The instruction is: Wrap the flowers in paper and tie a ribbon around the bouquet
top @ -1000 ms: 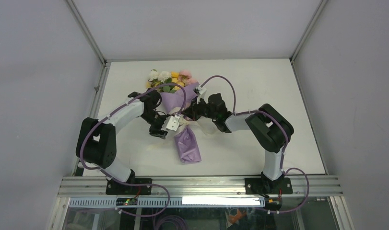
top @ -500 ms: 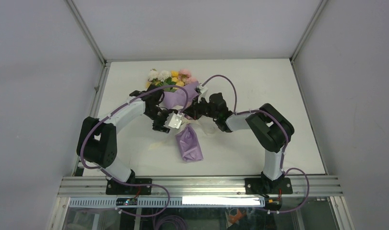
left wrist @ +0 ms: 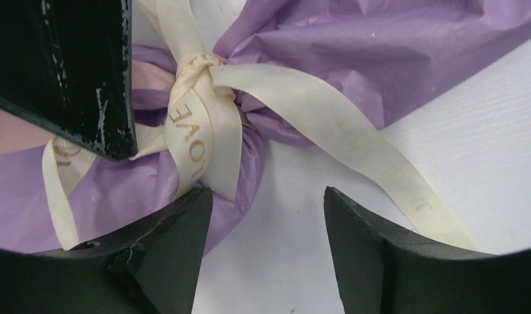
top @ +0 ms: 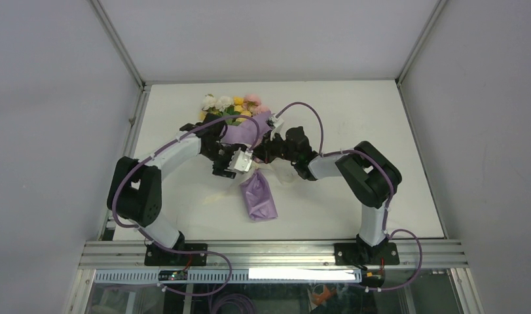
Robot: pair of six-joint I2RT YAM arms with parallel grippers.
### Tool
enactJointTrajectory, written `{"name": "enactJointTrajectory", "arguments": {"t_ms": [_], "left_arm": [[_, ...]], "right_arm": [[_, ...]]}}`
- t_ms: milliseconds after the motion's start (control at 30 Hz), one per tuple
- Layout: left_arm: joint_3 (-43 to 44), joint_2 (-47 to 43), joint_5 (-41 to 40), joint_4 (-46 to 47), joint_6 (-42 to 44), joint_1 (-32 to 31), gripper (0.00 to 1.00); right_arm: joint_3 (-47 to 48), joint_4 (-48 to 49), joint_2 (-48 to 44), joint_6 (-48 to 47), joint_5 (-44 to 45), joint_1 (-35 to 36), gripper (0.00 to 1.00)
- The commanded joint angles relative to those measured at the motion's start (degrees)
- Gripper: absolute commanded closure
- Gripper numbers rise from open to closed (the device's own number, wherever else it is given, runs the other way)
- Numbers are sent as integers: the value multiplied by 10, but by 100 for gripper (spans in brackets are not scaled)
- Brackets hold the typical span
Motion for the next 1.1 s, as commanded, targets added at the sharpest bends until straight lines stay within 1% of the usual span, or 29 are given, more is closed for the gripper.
{"name": "enactJointTrajectory", "arguments": {"t_ms": [0, 67, 100, 167, 267, 467, 567, 800, 833, 900, 933, 1067], "left_arm": [[19, 6, 33, 46, -22, -20, 36], [18, 6, 37, 46, -29, -27, 44], [16, 6, 38, 47, -30, -29, 46], [15, 6, 39, 51, -36, -33, 46], [18, 8, 31, 76, -68, -36, 48], [8, 9, -4, 129, -101, -38, 55], [3, 7, -15, 139, -109, -40, 63], [-6, 3, -20, 146, -121, -44, 87], [-7, 3, -20, 147, -122, -45, 88], [-9, 3, -24, 149, -122, -45, 98], [-10, 3, -26, 150, -122, -45, 100], [-13, -14, -44, 144, -136, -45, 100]], "right_arm": [[4, 24, -7, -10, 2, -5, 100], [3, 23, -8, -11, 4, -4, 100], [3, 23, -7, -11, 3, -5, 100], [2, 24, -7, -11, 2, -5, 100], [1, 25, -6, -10, 0, -5, 100], [-4, 33, -7, -9, -2, -5, 100], [-4, 34, -7, -8, -3, -5, 100], [-4, 34, -7, -7, -4, -6, 100], [-4, 33, -8, -7, -4, -6, 100], [-5, 34, -9, -7, -5, -7, 100], [-5, 34, -9, -7, -5, -7, 100], [-8, 31, -11, -7, -5, -11, 100]]}}
